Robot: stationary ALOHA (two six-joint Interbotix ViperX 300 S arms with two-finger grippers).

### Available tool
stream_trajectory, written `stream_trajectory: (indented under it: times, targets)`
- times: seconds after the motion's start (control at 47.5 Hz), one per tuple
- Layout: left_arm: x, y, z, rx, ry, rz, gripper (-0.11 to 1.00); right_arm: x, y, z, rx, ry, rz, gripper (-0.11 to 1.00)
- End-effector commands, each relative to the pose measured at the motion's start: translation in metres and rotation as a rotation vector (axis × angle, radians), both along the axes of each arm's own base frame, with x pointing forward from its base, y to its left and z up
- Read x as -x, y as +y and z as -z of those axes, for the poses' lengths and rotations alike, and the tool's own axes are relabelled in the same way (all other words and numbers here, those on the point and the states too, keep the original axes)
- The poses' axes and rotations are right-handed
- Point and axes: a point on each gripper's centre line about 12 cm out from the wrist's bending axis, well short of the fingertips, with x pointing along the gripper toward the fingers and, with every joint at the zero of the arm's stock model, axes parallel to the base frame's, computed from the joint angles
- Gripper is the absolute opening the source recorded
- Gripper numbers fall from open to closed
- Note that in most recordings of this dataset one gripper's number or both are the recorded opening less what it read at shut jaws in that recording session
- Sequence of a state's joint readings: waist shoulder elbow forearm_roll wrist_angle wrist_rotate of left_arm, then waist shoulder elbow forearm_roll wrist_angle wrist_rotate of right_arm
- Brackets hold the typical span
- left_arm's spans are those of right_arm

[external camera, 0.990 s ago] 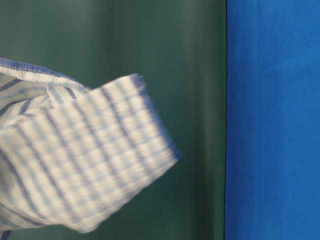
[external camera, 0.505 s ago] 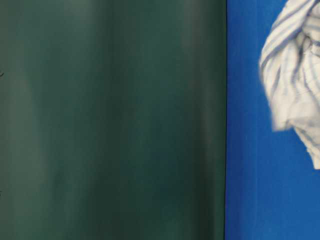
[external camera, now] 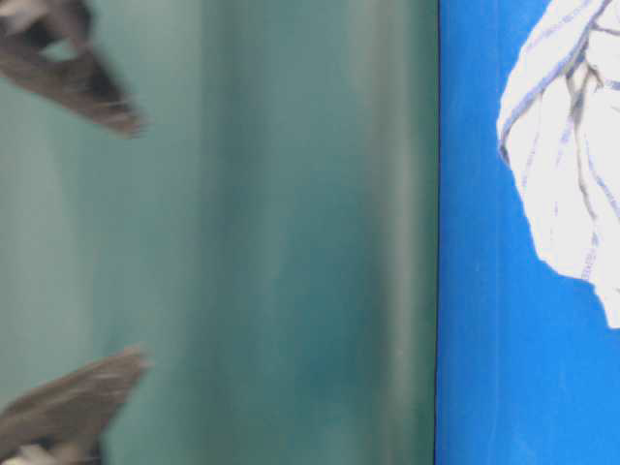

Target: Lift the towel with both arms.

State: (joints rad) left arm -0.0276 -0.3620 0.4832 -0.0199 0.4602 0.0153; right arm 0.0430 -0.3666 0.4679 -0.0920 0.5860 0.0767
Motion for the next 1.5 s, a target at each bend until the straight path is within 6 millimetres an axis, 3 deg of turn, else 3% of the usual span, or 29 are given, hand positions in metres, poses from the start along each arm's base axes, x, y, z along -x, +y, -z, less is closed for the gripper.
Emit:
stream_trajectory:
  times: [0.0, 0.316, 0.526, 0.758, 0.927, 1.284, 1.369, 1.474]
  targets:
    - [-0.007, -0.005, 0.012, -0.003, -0.005, 0.015, 0.90, -0.002, 0.006, 0.011, -0.018, 0.009, -0.006, 0.67]
    - [-0.039, -0.013, 0.100, -0.007, 0.055, 0.028, 0.90, -0.013, 0.028, 0.101, -0.066, 0.154, -0.020, 0.67]
    - [-0.057, -0.014, 0.167, -0.012, 0.155, 0.027, 0.90, -0.019, 0.031, 0.157, -0.094, 0.225, 0.003, 0.67]
    - [-0.065, -0.014, 0.215, -0.018, 0.204, 0.028, 0.90, -0.025, 0.033, 0.203, -0.118, 0.250, 0.017, 0.67]
    - [-0.066, -0.014, 0.231, -0.019, 0.220, 0.027, 0.90, -0.028, 0.031, 0.221, -0.120, 0.274, 0.026, 0.67]
    - [-0.063, -0.014, 0.235, -0.016, 0.242, 0.025, 0.85, -0.026, 0.031, 0.222, -0.115, 0.280, 0.022, 0.65]
    - [-0.061, -0.014, 0.237, -0.023, 0.272, 0.032, 0.75, -0.026, 0.030, 0.222, -0.111, 0.280, 0.021, 0.55]
    - [-0.058, -0.014, 0.239, -0.024, 0.312, 0.031, 0.44, -0.026, 0.029, 0.222, -0.106, 0.282, 0.019, 0.27]
